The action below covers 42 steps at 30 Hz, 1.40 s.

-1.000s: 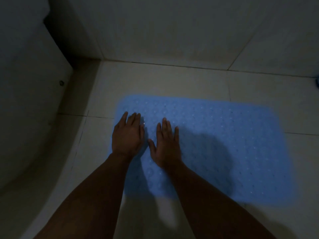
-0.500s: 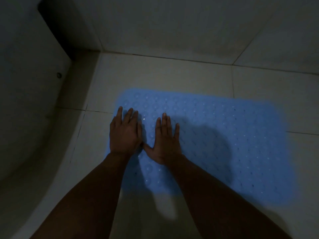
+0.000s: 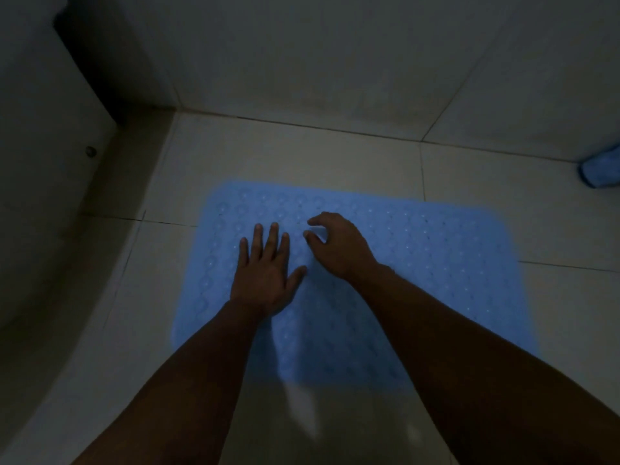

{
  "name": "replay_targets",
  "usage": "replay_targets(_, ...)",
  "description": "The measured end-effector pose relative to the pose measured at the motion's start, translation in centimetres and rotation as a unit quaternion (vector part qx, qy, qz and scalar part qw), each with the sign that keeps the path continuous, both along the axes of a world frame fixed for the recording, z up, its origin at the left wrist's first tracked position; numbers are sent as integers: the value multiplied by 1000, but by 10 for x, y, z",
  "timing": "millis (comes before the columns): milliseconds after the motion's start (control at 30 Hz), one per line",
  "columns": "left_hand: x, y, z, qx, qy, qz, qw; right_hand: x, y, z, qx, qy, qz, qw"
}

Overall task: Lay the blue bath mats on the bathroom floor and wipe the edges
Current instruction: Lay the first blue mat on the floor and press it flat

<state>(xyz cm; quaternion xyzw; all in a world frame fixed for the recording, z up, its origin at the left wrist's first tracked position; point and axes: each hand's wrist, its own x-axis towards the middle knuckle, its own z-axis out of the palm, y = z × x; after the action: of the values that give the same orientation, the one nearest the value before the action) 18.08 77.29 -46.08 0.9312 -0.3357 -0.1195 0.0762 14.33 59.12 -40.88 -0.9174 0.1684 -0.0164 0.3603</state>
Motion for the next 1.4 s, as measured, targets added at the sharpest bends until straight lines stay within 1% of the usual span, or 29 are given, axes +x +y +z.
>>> replay_targets(133,-8,0,-10,9,-56,1,998,5,-5,-7,-6,-84,-12,996)
replay_targets(267,-8,-3,-11,5,-67,4,998,14,1,-15,10,-98,-39,994)
replay_targets(433,-7,-4,-12,18,-64,2,998,21,8,-24,28,-148,-38,988)
replay_targets(600,-6,-1,-12,36,-54,2,998,17,7,-21,36,-147,-33,988)
replay_targets(667,-5,-2,-8,50,-19,3,999,14,2,-15,28,-136,-41,989)
replay_targets(700,-4,-5,-5,54,11,5,998,13,-2,-10,21,-129,-44,990)
replay_targets(800,16,-11,17,73,142,4,987,18,-9,11,-1,-95,-44,994)
replay_targets(833,28,-11,32,66,177,4,982,23,-9,19,-4,-78,-47,996)
replay_targets(867,40,-7,48,48,194,9,980,28,-6,28,-5,-56,-46,997)
replay_targets(900,52,2,64,32,189,18,981,33,-1,36,-6,-30,-41,999)
replay_targets(1000,80,33,91,37,105,51,993,47,24,50,-30,39,2,999)
replay_targets(1100,86,62,96,9,49,124,991,52,64,43,-30,65,38,997)
replay_targets(1167,81,75,92,0,24,147,989,51,92,27,-47,70,73,994)
replay_targets(1267,74,93,78,13,17,156,987,45,129,-7,-102,111,121,981)
replay_targets(1400,68,107,67,15,-12,160,987,25,153,-44,-192,100,118,969)
